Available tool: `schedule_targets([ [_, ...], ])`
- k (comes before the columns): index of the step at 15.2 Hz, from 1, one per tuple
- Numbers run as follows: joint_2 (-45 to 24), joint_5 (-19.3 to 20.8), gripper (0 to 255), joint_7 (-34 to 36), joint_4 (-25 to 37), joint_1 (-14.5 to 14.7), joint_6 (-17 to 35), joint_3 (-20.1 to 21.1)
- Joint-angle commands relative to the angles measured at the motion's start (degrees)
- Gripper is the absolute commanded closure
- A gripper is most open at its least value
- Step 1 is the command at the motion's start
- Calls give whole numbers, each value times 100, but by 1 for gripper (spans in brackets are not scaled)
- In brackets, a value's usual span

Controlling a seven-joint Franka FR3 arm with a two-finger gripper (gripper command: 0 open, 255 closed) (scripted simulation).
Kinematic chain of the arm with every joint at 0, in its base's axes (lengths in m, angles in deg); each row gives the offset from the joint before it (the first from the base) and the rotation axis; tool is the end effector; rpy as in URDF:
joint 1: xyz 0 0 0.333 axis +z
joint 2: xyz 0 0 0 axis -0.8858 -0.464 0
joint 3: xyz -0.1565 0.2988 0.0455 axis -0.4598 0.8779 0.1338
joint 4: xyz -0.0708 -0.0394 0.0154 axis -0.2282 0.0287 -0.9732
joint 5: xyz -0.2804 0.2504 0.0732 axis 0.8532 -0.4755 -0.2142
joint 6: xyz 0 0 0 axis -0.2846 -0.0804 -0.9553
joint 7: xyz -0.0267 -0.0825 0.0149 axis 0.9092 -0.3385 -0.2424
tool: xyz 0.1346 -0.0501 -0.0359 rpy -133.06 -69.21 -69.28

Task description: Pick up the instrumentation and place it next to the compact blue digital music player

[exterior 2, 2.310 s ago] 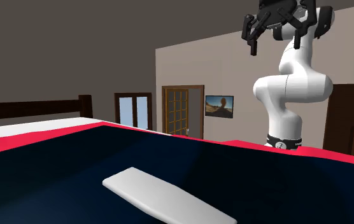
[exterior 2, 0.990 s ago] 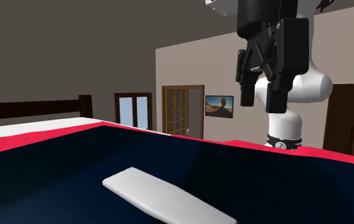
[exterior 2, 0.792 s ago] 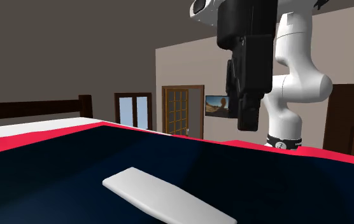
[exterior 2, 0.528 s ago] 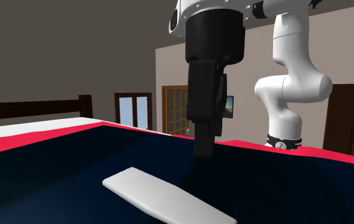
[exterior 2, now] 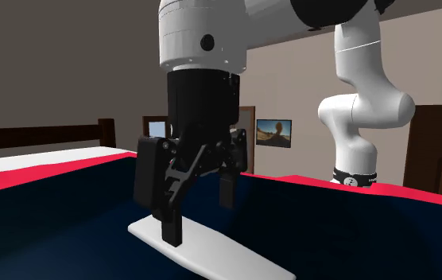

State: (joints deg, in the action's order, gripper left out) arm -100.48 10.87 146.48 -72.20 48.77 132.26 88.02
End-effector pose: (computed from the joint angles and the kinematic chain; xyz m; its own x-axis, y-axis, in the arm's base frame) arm 0.6277 -0.0618 0.3482 0.0854 -0.9963 0.0077 -0.9963 -0.0854 -0.0072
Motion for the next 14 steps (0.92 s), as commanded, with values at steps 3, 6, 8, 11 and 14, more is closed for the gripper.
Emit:
schedule_targets([
  [3,-167,33,0,61,-60,15,229,-19],
  [6,-268,56,0,75,-124,20,393,-28],
  [8,-269,56,0,75,-123,21,393,-28],
  [11,-269,56,0,75,-123,21,393,-28],
  [14,-269,56,255,75,-123,21,392,-28],
])
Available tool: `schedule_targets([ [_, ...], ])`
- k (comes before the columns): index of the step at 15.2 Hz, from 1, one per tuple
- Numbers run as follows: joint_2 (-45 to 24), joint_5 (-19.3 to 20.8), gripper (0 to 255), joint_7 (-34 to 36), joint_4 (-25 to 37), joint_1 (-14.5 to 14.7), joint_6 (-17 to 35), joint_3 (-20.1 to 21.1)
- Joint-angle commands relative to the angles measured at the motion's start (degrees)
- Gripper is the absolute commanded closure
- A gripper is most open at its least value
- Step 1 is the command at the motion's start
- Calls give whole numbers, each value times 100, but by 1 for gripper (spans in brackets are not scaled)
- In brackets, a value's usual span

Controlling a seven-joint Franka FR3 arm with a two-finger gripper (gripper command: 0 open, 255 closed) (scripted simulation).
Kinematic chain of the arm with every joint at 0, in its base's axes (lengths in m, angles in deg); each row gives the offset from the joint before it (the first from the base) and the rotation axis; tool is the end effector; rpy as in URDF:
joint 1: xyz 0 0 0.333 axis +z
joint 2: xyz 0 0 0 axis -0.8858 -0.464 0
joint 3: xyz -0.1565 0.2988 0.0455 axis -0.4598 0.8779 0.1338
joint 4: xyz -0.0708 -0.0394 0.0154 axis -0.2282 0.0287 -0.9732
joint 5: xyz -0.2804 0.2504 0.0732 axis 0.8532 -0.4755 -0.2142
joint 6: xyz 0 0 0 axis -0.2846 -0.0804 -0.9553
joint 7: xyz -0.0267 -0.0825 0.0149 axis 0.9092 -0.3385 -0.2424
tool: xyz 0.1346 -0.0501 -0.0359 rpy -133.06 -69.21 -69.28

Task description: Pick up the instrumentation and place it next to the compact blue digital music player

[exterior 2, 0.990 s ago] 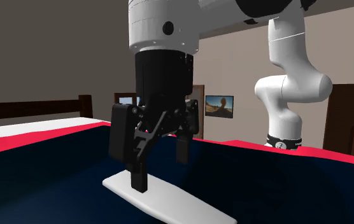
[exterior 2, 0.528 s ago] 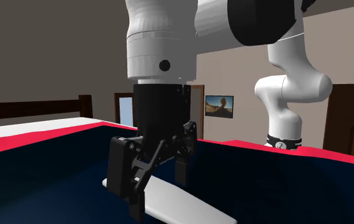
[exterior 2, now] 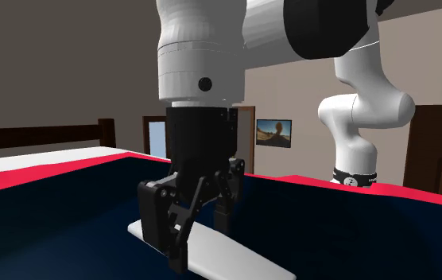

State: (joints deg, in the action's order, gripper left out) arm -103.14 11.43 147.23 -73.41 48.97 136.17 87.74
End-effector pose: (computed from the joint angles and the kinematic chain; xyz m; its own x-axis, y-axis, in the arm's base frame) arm 0.6315 -0.0626 0.3157 0.0783 -0.9969 0.0079 -0.9969 -0.0784 -0.0085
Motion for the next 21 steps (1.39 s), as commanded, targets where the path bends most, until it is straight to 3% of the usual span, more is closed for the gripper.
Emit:
schedule_targets([
  [1,-3,0,255,0,-2,0,0,0],
  [9,-3,0,255,0,-2,0,1,0],
  [21,409,-93,255,-64,380,-23,-787,35],
])
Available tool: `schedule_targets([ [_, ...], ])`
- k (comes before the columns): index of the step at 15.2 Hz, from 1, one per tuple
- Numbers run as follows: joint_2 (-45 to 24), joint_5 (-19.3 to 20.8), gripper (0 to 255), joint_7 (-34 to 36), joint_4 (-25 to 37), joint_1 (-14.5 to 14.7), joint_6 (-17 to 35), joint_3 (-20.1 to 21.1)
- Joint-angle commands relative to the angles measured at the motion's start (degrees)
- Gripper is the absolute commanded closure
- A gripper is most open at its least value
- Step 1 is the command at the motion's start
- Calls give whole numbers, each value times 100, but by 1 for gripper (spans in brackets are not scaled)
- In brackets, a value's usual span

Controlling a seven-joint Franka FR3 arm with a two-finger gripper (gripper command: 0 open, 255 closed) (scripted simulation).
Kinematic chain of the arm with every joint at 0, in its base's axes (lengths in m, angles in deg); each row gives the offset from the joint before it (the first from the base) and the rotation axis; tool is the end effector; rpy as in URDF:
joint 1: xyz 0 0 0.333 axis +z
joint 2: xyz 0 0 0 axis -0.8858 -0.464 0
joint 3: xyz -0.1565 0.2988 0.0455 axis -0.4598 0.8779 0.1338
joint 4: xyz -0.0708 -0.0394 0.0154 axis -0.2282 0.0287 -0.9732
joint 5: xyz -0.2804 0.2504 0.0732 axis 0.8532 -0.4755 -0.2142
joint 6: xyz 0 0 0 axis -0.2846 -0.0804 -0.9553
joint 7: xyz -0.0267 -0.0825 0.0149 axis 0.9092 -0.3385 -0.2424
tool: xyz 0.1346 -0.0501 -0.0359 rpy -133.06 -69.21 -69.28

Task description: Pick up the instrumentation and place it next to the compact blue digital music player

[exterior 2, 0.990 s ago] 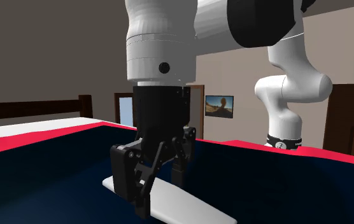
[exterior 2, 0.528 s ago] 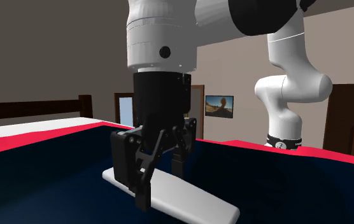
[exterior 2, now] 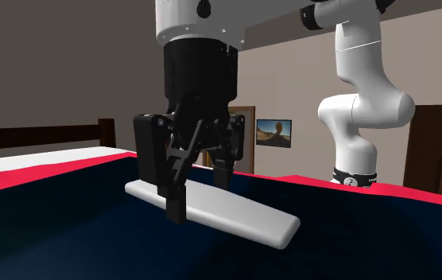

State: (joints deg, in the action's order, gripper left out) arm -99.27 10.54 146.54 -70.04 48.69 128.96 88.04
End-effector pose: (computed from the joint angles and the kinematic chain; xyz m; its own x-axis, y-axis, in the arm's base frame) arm 0.6288 -0.0631 0.3732 0.0782 -0.9969 0.0078 -0.9969 -0.0782 -0.0081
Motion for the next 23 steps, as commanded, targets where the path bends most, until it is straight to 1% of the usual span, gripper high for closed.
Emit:
schedule_targets([
  [1,49,-11,255,1,84,4,-134,7],
  [18,352,-81,255,-52,993,0,-1340,31],
  [19,354,-81,255,-52,999,0,-1349,31],
  [23,467,-54,255,443,840,300,-1312,217],
])
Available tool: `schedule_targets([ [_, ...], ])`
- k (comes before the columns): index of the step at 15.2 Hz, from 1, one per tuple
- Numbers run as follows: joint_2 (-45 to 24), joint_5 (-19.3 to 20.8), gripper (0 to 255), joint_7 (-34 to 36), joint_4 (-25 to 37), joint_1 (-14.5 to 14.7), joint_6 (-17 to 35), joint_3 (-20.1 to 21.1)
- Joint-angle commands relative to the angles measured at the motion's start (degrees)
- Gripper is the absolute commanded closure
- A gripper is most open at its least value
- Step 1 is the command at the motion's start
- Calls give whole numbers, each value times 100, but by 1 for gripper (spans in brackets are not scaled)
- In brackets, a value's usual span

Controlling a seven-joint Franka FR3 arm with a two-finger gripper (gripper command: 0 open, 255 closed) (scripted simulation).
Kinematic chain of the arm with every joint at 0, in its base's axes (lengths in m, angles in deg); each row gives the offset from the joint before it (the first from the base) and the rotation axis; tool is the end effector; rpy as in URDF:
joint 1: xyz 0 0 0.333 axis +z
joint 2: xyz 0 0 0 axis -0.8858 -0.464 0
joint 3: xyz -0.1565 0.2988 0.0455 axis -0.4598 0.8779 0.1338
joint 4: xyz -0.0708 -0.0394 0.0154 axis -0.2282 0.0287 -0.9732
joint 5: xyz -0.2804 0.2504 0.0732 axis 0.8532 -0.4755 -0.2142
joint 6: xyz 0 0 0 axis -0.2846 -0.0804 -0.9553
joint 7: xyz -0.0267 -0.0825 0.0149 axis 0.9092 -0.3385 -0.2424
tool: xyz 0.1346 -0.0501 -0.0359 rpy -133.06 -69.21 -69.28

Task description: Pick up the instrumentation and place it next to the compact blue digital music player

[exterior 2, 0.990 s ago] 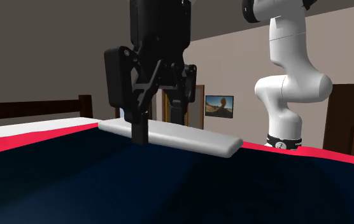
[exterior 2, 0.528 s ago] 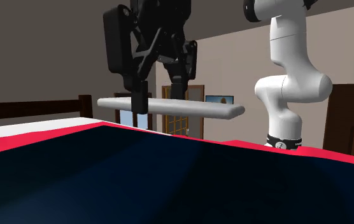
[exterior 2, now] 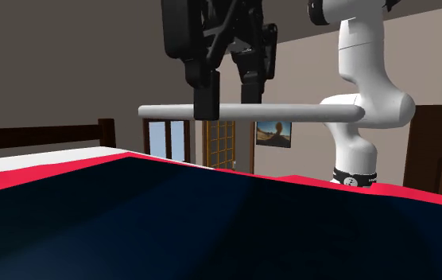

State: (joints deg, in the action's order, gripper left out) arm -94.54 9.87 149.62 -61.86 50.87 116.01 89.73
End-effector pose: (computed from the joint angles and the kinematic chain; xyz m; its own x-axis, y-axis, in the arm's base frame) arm 0.6223 -0.0229 0.4713 0.0788 -0.9969 0.0077 -0.9969 -0.0788 -0.0076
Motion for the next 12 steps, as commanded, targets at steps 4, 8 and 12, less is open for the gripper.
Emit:
schedule_targets([
  [4,22,53,255,644,-21,387,-13,242],
  [8,-38,113,255,1162,51,704,-43,435],
  [12,-185,199,255,1687,241,1039,-107,618],
])
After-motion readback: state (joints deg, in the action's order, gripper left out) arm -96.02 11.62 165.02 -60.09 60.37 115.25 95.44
